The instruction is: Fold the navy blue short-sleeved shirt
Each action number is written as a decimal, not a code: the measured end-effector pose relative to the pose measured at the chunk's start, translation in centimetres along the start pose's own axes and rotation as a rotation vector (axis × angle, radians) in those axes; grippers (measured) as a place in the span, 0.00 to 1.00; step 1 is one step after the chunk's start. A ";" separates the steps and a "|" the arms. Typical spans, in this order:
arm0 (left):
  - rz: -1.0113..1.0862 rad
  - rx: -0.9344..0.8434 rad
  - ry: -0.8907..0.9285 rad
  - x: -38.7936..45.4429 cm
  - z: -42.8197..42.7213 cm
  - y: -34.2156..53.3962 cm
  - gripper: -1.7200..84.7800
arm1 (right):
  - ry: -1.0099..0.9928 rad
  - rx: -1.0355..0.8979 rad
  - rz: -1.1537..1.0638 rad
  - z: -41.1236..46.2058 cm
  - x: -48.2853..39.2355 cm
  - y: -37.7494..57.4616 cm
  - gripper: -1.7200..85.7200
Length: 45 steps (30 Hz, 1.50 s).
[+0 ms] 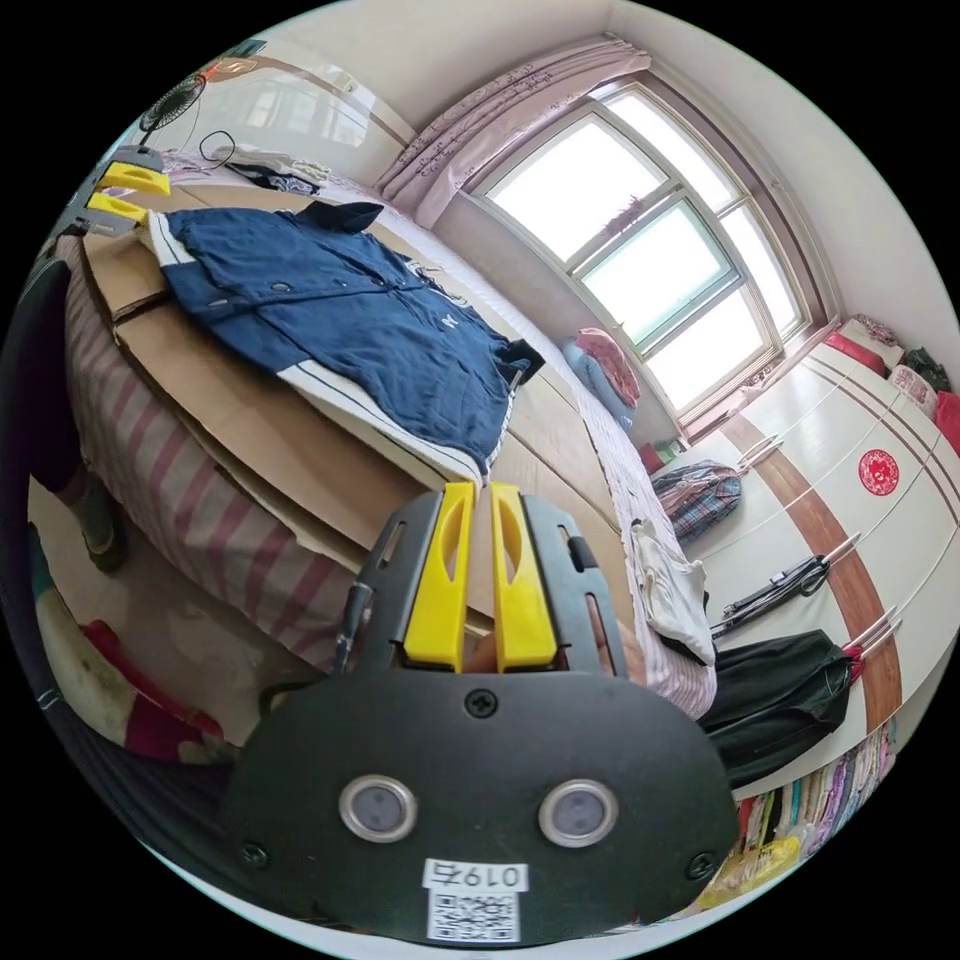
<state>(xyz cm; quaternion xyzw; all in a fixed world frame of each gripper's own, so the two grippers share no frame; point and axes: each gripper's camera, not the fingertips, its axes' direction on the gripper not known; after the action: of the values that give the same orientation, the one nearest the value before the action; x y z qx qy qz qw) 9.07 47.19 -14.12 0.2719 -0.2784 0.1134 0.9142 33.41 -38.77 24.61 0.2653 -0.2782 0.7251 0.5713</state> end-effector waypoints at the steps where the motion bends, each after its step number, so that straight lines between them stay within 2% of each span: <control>1: -0.016 -0.019 0.002 -0.1 0.3 -0.1 0.07 | -0.026 -0.015 0.016 0.5 0.3 -0.3 0.04; 3: -0.015 -0.058 0.082 0.1 1.3 -0.4 0.06 | -0.103 -0.056 0.007 1.5 0.5 -0.8 0.04; 6: 0.004 -0.052 0.052 0.7 1.4 -1.0 0.04 | -0.101 -0.090 -0.016 2.7 0.2 -1.5 0.02; 13: 0.029 -0.038 0.075 -2.5 1.0 -2.3 0.03 | 0.125 -0.020 -0.237 1.6 0.0 -4.3 0.01; 16: 0.048 -0.040 0.078 -5.6 0.3 -3.1 0.03 | 0.154 -0.019 -0.329 0.8 1.1 -5.8 0.01; 18: 0.100 -0.065 0.136 -7.4 -0.4 -3.5 0.03 | 0.103 -0.056 -0.368 0.3 2.1 -6.5 0.01; 20: 0.156 -0.084 0.216 -7.7 -0.7 -3.6 0.03 | -0.051 -0.148 -0.406 0.7 2.8 -6.6 0.01; 23: 0.221 -0.123 0.293 -6.0 0.4 -3.5 0.03 | -0.158 -0.171 -0.401 2.2 1.7 -5.5 0.01; 26: 0.227 -0.152 0.331 -4.1 2.1 -3.6 0.03 | -0.133 -0.193 -0.429 3.7 -1.2 -4.5 0.01; 32: 0.202 -0.178 0.274 -3.5 2.8 -4.1 0.03 | -0.019 -0.163 -0.422 4.1 -4.4 -4.2 0.01; 35: 0.251 -0.216 0.315 -2.4 4.0 -4.1 0.03 | -0.011 -0.213 -0.492 5.5 -7.5 -3.3 0.01; 40: 0.231 -0.201 0.198 -1.3 4.1 -4.0 0.03 | 0.098 -0.174 -0.497 5.3 -10.7 -2.3 0.01; 45: 0.204 -0.163 0.183 -2.0 3.4 -2.8 0.03 | 0.142 -0.145 -0.530 4.4 -13.3 -1.3 0.07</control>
<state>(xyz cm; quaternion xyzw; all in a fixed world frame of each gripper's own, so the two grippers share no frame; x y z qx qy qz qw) 6.95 42.86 -14.08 0.1557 -0.2282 0.2073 0.9385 37.72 -50.67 18.48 0.2360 -0.2095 0.5454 0.7765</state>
